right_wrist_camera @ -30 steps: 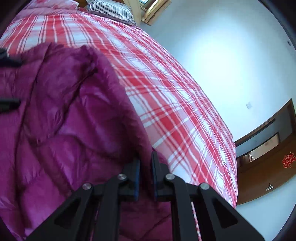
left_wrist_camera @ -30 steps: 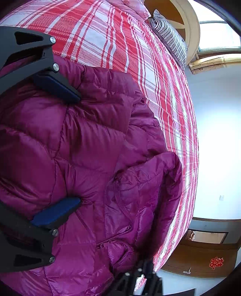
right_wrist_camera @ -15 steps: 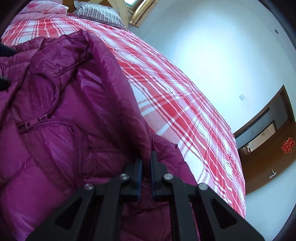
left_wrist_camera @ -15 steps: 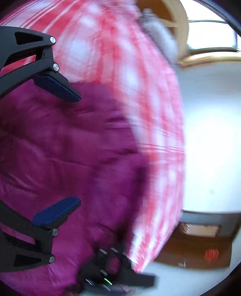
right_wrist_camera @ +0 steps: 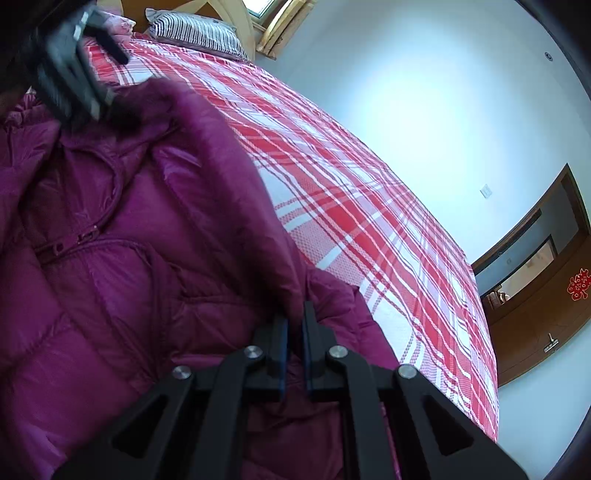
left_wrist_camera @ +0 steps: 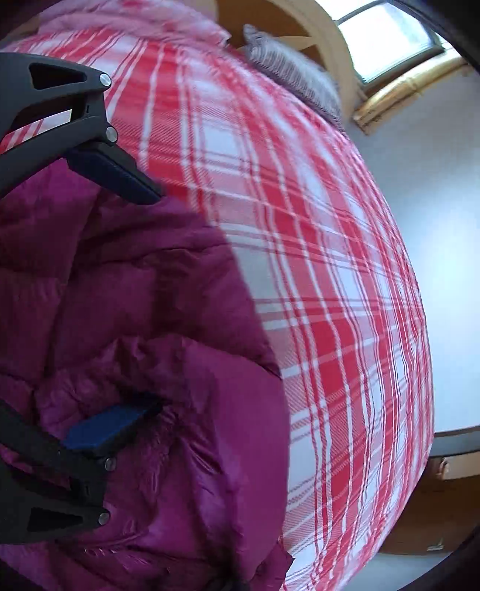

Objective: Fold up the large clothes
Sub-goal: 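Grasp the jacket hem with the right tool and lift it toward the collar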

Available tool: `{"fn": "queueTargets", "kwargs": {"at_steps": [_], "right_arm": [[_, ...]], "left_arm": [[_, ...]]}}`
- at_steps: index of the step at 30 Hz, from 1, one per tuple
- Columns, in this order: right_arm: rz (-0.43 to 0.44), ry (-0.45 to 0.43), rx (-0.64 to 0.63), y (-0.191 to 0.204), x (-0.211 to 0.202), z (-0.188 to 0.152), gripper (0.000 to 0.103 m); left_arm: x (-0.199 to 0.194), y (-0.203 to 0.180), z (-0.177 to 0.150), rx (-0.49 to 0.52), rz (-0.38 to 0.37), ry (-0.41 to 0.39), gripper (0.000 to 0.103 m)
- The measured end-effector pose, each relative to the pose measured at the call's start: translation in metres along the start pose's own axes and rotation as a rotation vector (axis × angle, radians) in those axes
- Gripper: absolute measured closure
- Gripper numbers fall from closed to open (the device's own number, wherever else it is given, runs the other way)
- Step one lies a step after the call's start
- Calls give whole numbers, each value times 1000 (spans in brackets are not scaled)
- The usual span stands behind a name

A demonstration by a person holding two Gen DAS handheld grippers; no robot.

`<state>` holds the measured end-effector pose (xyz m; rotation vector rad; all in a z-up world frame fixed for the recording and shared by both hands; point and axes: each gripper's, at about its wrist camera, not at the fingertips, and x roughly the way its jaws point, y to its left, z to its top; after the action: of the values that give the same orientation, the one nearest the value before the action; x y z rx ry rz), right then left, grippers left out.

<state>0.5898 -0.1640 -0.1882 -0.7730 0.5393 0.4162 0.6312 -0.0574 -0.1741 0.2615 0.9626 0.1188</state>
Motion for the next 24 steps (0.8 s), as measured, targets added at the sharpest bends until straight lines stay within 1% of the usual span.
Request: {"fn": "queueTargets", "kwargs": {"at_steps": [1, 3, 4, 6, 7, 9, 10, 12, 13, 14, 15, 16, 17, 18, 20, 21, 22, 23, 24], "right_arm": [[1, -1, 1, 0, 0, -1, 92], [8, -2, 8, -1, 0, -1, 92], [7, -3, 8, -1, 0, -1, 92], [2, -4, 5, -1, 0, -1, 92], [-2, -4, 3, -1, 0, -1, 92], [-8, -6, 0, 1, -2, -2, 92], [-10, -7, 0, 2, -3, -2, 92], [-14, -9, -3, 5, -4, -2, 92], [-13, -9, -2, 5, -4, -2, 92], [-11, -9, 0, 5, -5, -2, 91], [-10, -9, 1, 5, -5, -2, 91], [-10, -9, 1, 5, -5, -2, 91], [-9, -10, 2, 5, -5, -2, 91], [-8, -10, 3, 5, -5, -2, 91], [-10, -11, 3, 6, -5, -2, 91], [-9, -12, 4, 6, -5, -2, 91], [-7, -12, 6, 6, -5, -2, 91], [-6, -12, 7, 6, -5, -2, 91], [-6, -12, 7, 6, -5, -2, 91]], "left_arm": [[0, 4, 0, -28, -11, 4, 1], [-9, 4, 2, -37, 0, -16, 1], [-24, -1, 4, -13, 16, -57, 1], [-50, -5, 9, 29, -1, -155, 1], [-70, -9, 13, 52, -13, -236, 1], [-91, -18, 21, 98, -28, -333, 1], [-95, -24, 26, 120, -30, -356, 1], [-89, -35, 32, 173, -49, -350, 1], [-77, -44, 33, 214, -35, -320, 1], [-68, -49, 33, 233, -22, -295, 1], [-55, -51, 30, 242, -28, -260, 6], [-47, -50, 28, 234, -41, -234, 13], [-39, -47, 25, 218, -60, -203, 26], [-28, -41, 21, 181, -93, -140, 28], [-9, -30, 13, 115, -170, -35, 28], [-7, -22, 7, 74, -199, -32, 28], [-10, -18, 5, 49, -202, -49, 28], [-16, -15, 5, 29, -202, -71, 28], [-28, -10, 6, 0, -195, -121, 28]]}}
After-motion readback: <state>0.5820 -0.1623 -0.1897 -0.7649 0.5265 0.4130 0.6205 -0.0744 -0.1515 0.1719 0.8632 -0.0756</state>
